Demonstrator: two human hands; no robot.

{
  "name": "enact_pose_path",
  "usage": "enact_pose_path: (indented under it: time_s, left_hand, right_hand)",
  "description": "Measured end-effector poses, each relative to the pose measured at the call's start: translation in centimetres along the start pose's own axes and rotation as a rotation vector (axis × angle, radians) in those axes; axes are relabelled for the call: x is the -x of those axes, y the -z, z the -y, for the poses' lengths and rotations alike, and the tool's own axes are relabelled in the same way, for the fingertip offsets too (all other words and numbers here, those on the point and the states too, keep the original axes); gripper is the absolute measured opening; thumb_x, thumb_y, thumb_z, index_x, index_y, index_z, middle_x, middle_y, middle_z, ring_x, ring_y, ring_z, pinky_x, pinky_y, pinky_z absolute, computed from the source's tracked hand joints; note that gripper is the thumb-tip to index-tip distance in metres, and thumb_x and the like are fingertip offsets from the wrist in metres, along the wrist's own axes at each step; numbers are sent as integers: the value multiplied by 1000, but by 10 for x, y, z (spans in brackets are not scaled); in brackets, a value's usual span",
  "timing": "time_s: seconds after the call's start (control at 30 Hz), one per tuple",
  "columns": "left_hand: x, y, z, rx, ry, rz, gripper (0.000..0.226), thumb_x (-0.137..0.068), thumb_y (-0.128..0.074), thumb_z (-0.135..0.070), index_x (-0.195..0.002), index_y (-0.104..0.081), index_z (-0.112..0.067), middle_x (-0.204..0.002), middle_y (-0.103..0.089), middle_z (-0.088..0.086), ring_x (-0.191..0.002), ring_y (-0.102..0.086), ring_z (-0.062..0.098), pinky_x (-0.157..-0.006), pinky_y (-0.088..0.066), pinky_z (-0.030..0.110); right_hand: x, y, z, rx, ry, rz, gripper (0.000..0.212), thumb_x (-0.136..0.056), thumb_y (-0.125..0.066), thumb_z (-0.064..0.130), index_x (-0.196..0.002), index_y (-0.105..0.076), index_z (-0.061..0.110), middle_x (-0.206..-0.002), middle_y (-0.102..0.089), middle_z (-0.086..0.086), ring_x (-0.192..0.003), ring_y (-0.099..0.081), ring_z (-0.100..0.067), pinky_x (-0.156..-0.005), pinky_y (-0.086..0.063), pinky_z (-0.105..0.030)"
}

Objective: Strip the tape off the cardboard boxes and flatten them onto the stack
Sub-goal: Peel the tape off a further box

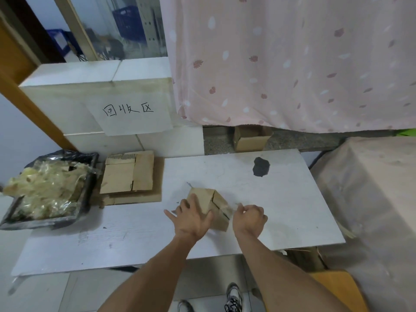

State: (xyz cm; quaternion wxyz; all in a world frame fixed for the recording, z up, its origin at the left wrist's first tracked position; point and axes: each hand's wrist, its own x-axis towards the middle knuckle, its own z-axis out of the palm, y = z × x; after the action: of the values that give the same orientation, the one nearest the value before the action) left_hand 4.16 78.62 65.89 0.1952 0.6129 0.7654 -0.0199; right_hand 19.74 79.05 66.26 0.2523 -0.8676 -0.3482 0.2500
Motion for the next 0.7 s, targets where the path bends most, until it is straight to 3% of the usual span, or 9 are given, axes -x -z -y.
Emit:
enact_pose_path:
  time_s: [0.13,0.2,0.27,0.37,0.47,0.6,0.7]
  left_hand:
    - [-4,3,13,262,151,37,67,-97,-34,-58,-152,-13,-27,-143,-52,8,-129,-50,32,-114,-15,64]
    - [-4,1,21,191,162,72,76,-95,-39,-56,-155,-2,-28,-156,-35,7,-134,-45,32,-114,-14,64]
    - [-2,-1,24,148,61,48,87,-91,-43,-61,-155,6,-29,-164,-15,6,-143,-33,33,-115,-8,66]
    - [-2,-1,8,69,-117,12,105,-81,-45,-77,-153,18,-35,-166,9,0,-152,-5,31,-115,2,65]
    - [-10,2,-12,-2,-134,30,119,-72,-48,-87,-150,26,-37,-164,22,0,-152,10,34,-113,3,68]
    - [-16,4,-18,-79,-73,52,121,-68,-47,-92,-154,16,-35,-164,21,3,-150,15,38,-111,5,71]
    - [-15,2,-15,-187,-39,39,117,-71,-44,-91,-157,6,-30,-164,18,9,-149,17,40,-109,9,72]
  right_hand:
    - [-6,3,21,-221,51,-30,22,-96,-58,30,-89,-63,10,-105,-63,-11,-99,-56,-33,-79,-45,-37]
    - [-11,4,33,-254,87,126,22,-97,-56,30,-90,-60,10,-98,-66,-8,-90,-61,-27,-74,-44,-30]
    - [-12,1,43,-285,118,268,21,-98,-56,28,-95,-61,7,-94,-68,-6,-80,-63,-20,-69,-47,-25]
    - [-6,-3,54,-314,146,330,19,-97,-57,30,-89,-61,14,-81,-65,4,-60,-58,-5,-52,-41,-13]
    - [-6,-8,56,-337,230,419,22,-94,-61,30,-76,-54,20,-70,-57,11,-64,-53,-7,-61,-41,-21]
    - [-14,-7,58,-318,238,553,26,-92,-62,36,-75,-51,21,-69,-54,10,-68,-53,-12,-79,-49,-34]
    - [-15,-7,62,-287,250,575,30,-91,-63,42,-74,-51,21,-70,-57,11,-67,-55,-10,-66,-41,-20]
